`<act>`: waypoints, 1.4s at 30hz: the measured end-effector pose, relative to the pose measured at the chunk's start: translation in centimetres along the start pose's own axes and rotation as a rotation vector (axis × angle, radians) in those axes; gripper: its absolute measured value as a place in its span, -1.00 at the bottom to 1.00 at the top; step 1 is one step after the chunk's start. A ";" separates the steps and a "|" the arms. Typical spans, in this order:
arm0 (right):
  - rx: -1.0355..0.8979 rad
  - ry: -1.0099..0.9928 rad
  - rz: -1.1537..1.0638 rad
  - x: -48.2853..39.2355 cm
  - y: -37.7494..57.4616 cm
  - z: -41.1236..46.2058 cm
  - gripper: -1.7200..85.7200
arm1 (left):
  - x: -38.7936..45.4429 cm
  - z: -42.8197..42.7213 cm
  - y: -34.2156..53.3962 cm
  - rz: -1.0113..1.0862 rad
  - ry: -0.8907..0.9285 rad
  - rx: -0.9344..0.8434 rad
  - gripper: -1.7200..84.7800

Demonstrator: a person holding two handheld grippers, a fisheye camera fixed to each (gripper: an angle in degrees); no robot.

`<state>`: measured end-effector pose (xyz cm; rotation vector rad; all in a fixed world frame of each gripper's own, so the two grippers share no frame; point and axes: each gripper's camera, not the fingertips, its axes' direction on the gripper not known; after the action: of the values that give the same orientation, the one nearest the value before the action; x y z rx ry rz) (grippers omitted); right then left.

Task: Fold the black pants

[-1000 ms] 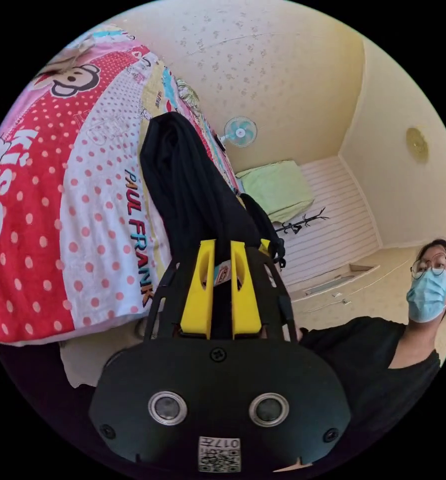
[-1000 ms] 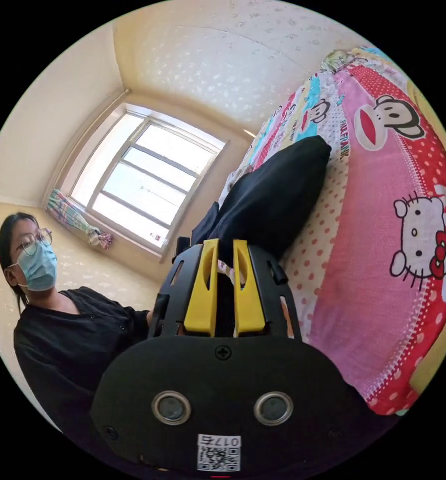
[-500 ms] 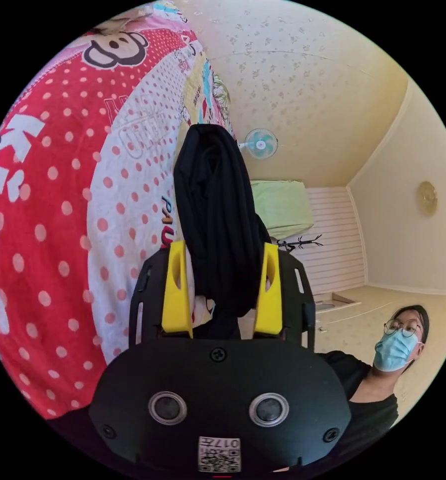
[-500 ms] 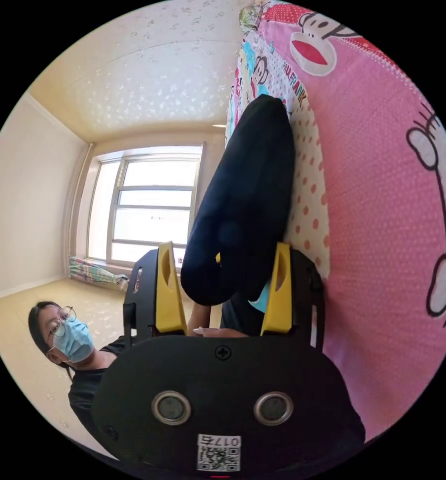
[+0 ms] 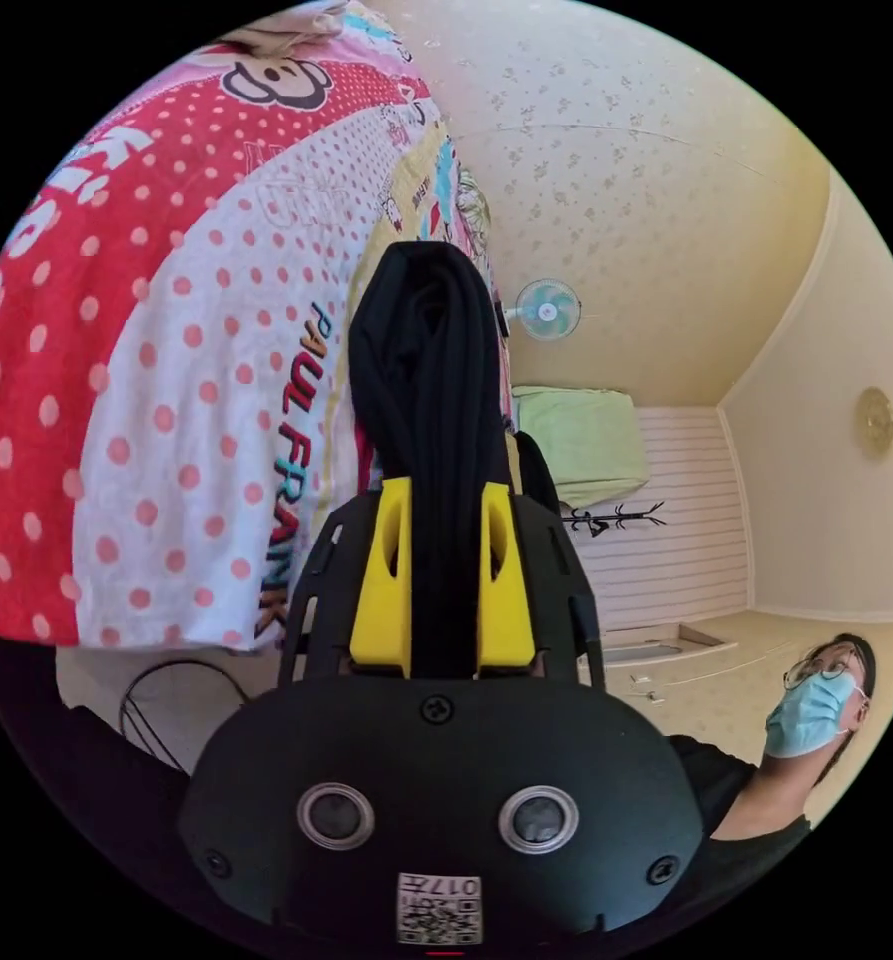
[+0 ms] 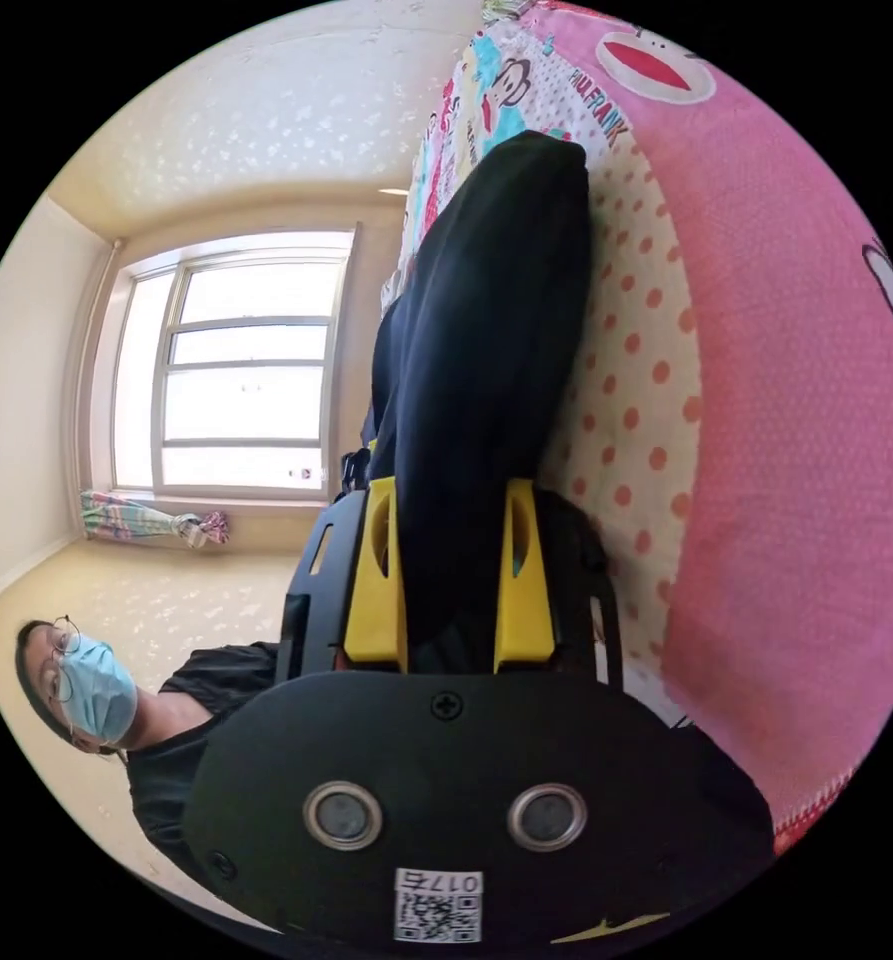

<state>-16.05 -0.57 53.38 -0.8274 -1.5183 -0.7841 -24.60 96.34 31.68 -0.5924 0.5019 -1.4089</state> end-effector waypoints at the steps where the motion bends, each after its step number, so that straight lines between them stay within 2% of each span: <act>1: -0.031 -0.019 -0.022 -1.0 1.6 0.1 -0.64 | 0.2 -0.2 0.8 -0.003 0.006 -0.016 -0.73; 3: -0.055 -0.024 -0.059 -2.8 4.2 0.0 -0.65 | 1.1 -0.7 3.8 -0.030 0.046 -0.059 -0.74; 7: -0.020 -0.061 -0.147 -7.7 8.9 -1.4 -0.67 | 5.1 -1.2 6.8 -0.001 0.052 -0.036 -0.76; 12: 0.121 -0.060 -0.275 -14.8 11.8 -6.3 -0.68 | 14.8 1.1 5.8 0.222 0.015 -0.060 -0.76; 17: 0.276 0.132 -0.458 -25.1 14.9 -14.9 -0.69 | 24.4 7.2 4.2 0.435 0.119 -0.123 -0.77; 22: 0.459 0.441 -0.579 -36.3 19.4 -26.6 -0.69 | 34.1 16.7 3.8 0.617 0.249 -0.172 -0.77; 25: 0.639 0.662 -0.406 -38.6 21.3 -33.2 -0.69 | 38.8 25.9 3.3 0.671 0.241 -0.277 -0.76; 26: 0.651 0.710 -0.350 -38.4 21.3 -34.4 -0.69 | 39.6 30.3 3.1 0.688 0.198 -0.352 -0.76; 27: 0.638 0.781 -0.205 -37.1 20.6 -36.7 -0.69 | 39.3 35.0 3.0 0.675 0.099 -0.460 -0.75; 28: 0.616 0.811 -0.022 -34.5 19.5 -38.7 -0.69 | 38.7 37.3 3.1 0.638 0.037 -0.517 -0.76; 29: 0.612 0.829 0.071 -32.9 18.9 -39.4 -0.70 | 36.6 40.8 3.6 0.563 -0.070 -0.614 -0.79; 31: 0.613 1.012 0.383 -25.6 16.5 -39.9 -0.70 | 32.8 43.6 5.3 0.530 -0.097 -0.701 -0.94; 32: 0.597 1.054 0.457 -23.5 15.9 -39.4 -0.70 | 29.7 44.4 6.5 0.477 -0.092 -0.757 -0.96; 33: 0.521 1.113 0.560 -18.9 14.3 -37.7 -0.69 | 26.6 44.4 7.9 0.413 -0.067 -0.813 -0.97; 34: 0.521 1.259 0.567 -16.8 13.3 -35.5 -0.66 | 25.4 44.0 8.5 0.400 -0.017 -0.834 -0.97; 35: 0.580 1.324 0.550 -17.0 13.3 -34.3 -0.66 | 23.2 42.7 9.6 0.375 0.067 -0.869 -0.98; 37: 0.672 1.437 0.596 -18.7 11.9 -31.2 -0.65 | 20.6 39.9 10.5 0.351 0.095 -0.913 -0.98; 40: 0.704 1.574 0.599 -19.6 9.8 -27.7 -0.66 | 16.6 33.1 10.1 0.345 0.019 -0.916 -0.98; 42: 0.700 1.606 0.603 -20.1 9.1 -26.3 -0.66 | 11.8 25.5 8.4 0.267 -0.166 -0.793 -0.98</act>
<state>6.73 -19.52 36.11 0.0528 0.0074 -0.1989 -0.58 87.29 45.77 -1.2137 0.9753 -0.8637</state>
